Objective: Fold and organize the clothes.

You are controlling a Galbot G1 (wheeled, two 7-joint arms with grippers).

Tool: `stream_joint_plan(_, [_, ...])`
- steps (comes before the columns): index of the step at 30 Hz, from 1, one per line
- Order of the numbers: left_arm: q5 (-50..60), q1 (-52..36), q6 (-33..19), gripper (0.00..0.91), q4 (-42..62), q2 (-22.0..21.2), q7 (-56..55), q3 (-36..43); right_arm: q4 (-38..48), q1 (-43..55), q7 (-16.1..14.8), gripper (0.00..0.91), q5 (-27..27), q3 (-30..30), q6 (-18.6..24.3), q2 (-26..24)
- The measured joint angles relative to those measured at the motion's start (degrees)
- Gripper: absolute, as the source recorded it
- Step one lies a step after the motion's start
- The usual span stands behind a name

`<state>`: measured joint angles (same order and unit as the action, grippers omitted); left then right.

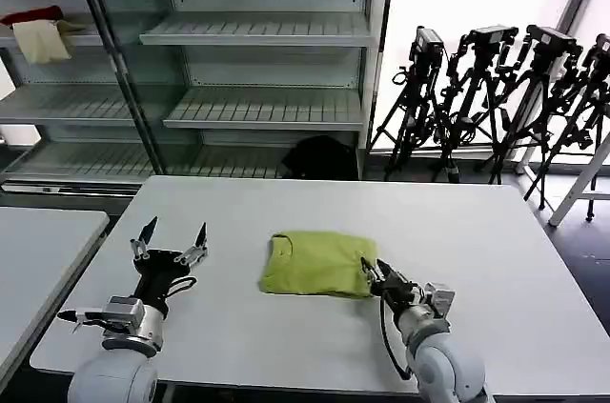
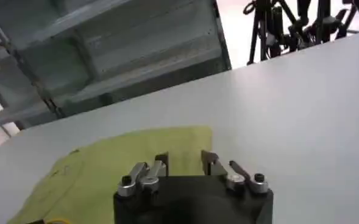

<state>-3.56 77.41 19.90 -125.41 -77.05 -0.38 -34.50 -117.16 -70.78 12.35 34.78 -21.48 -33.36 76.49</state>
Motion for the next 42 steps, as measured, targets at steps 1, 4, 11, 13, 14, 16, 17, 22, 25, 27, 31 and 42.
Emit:
stream_joint_plan(1, [-0.03,-0.03,0.00,0.907,0.08,-0.06,0.01,0.01,-0.42,-0.27,-0.54,0.907,-0.79,-0.42,0.03,-0.11])
stream_joint_plan(4, [-0.38,-0.08,0.00,0.907,0.34,-0.10,0.03,-0.07,-1.67,-0.77,-2.28,0.907,-3.66,-2.12,0.07,-0.35])
stream_joint_plan(11, [-2.04,-0.79,0.30,0.907,1.33,0.20,-0.33,-0.88,-2.55,-0.56,-5.61,0.907,-10.49,-8.37,0.43,-2.70])
stream_joint_plan(13, [-3.06,-1.10,0.59,0.907,1.57,0.45,-0.39,-1.18,-2.26,-0.26,-6.59,0.907,-12.65,-10.55,1.12,-3.90])
stream_joint_plan(14, [-3.67,-1.21,0.73,0.907,1.66,0.61,-0.37,-1.33,-1.91,-0.12,-7.14,0.907,-13.75,-11.62,1.72,-4.54])
stream_joint_plan(16, [-4.90,-1.30,0.87,0.907,1.94,0.92,-0.13,-1.38,-0.69,-0.02,-8.39,0.907,-16.08,-14.02,3.46,-6.11])
stream_joint_plan(17, [-5.41,-1.33,0.93,0.907,2.03,1.12,0.02,-1.36,0.04,-0.05,-8.96,0.907,-16.96,-15.17,4.35,-6.90])
stream_joint_plan(22, [-8.05,-1.82,1.59,0.907,2.39,2.20,0.44,-1.21,4.02,-0.33,-10.96,0.907,-18.44,-19.61,8.10,-10.59])
stream_joint_plan(25, [-9.48,-2.28,2.08,0.907,2.75,2.75,0.48,-1.35,5.54,-0.47,-11.53,0.907,-18.51,-21.02,9.70,-11.68])
stream_joint_plan(27, [-10.76,-2.56,2.42,0.907,3.03,3.00,0.37,-1.61,6.40,-0.48,-11.72,0.907,-18.67,-21.53,10.54,-11.98])
stream_joint_plan(31, [-13.85,-3.16,2.62,0.907,3.85,3.52,-0.08,-1.97,7.37,-0.74,-12.42,0.907,-19.20,-22.08,11.58,-12.53])
stream_joint_plan(42, [-18.31,-2.85,1.26,0.907,6.94,5.27,-2.49,-2.06,9.29,-0.99,-13.35,0.907,-19.86,-22.20,12.66,-14.91])
